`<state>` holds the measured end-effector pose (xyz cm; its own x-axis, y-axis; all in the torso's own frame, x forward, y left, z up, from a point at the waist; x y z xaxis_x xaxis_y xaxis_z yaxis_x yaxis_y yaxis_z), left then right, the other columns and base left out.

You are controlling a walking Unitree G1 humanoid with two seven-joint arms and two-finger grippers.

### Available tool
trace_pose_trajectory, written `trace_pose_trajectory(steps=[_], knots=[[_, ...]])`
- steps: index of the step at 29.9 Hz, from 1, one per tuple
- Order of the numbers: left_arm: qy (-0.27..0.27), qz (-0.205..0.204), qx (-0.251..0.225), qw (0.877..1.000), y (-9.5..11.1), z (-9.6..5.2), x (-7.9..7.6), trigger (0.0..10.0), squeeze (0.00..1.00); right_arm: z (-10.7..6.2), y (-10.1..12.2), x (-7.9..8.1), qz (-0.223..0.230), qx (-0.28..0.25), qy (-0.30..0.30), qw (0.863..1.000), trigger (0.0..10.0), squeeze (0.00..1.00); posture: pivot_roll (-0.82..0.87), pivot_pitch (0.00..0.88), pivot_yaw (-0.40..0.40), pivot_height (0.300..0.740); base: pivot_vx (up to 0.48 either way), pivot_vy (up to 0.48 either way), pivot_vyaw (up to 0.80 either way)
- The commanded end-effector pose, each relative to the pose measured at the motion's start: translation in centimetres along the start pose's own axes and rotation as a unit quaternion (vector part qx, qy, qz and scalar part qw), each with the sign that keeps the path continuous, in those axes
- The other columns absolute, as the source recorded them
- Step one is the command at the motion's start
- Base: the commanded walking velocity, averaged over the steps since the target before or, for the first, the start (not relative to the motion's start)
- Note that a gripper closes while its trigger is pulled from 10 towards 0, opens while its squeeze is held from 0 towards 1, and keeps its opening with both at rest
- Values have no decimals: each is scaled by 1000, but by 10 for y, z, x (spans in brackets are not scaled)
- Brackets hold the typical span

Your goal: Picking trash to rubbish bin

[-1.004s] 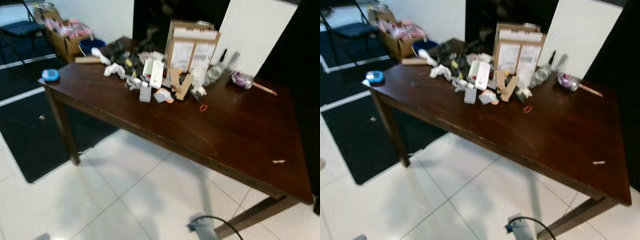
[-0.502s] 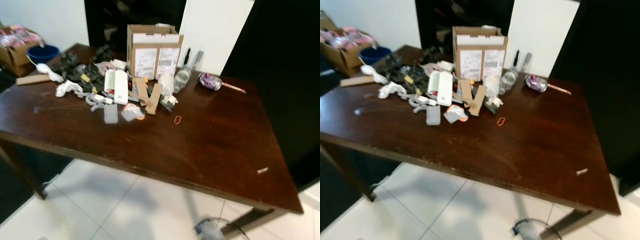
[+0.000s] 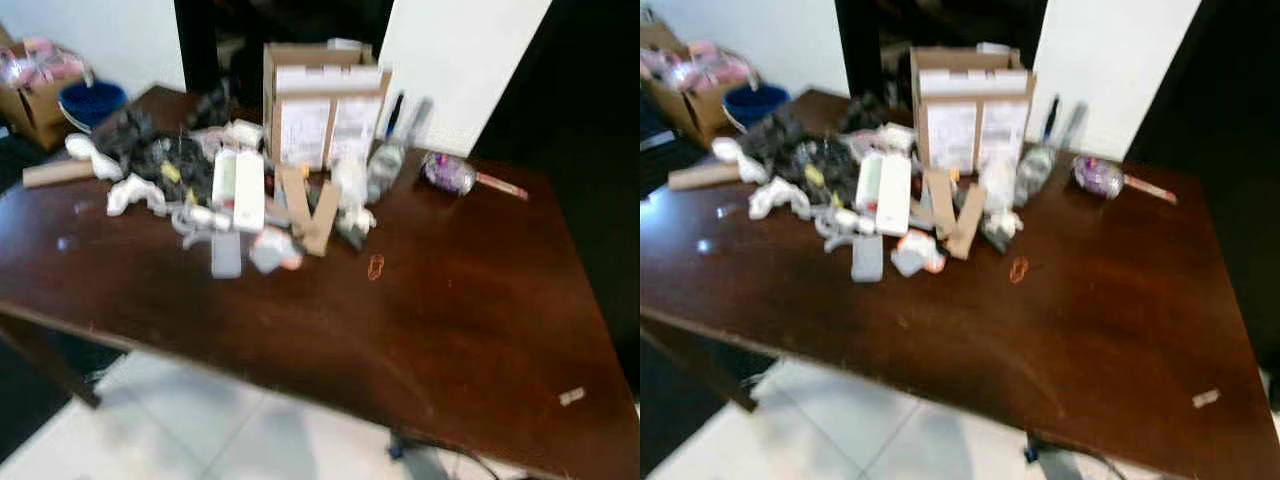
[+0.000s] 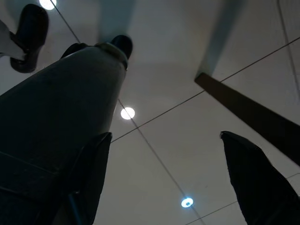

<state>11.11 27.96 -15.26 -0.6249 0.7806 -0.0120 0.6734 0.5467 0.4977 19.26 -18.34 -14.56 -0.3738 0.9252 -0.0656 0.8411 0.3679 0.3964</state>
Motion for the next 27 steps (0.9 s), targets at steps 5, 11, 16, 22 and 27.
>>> trace_pose_trajectory(steps=[5,11,16,22,27], knots=[[24,-28,17,999,-16,-4,16,10000,0,-1,-18,0,-9,26,5,1000,10000,0,195,119,-99,740,0,0,0],[37,-40,18,998,-18,-6,25,10000,0,-3,-29,-1,-37,57,9,998,10000,0,200,124,-102,740,0,0,0],[40,-41,18,998,-18,-6,27,10000,0,-5,-38,-9,-80,82,-9,993,10000,0,201,125,-102,740,0,0,-675],[34,-39,15,999,-17,-6,26,10000,0,-10,-49,-28,-113,108,-44,987,10000,0,199,134,-102,740,0,0,-425],[32,-38,13,999,-15,-5,25,10000,0,-14,-63,-28,-111,141,-30,983,10000,0,197,136,-102,740,0,0,0]])
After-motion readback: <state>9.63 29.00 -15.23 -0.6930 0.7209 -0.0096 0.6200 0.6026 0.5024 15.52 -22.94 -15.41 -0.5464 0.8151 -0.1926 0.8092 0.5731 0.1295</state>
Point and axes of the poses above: a point about 5 cm out from each wrist's last joint towards the gripper, its own z axis pointing out of the wrist towards the gripper, its own y axis along the axis of the wrist's last joint, x = y × z, the point moved 6 cm from there along z, pointing out of the wrist towards the gripper, and after that the axes turned 1 degree about z, right-handed, at the moved point
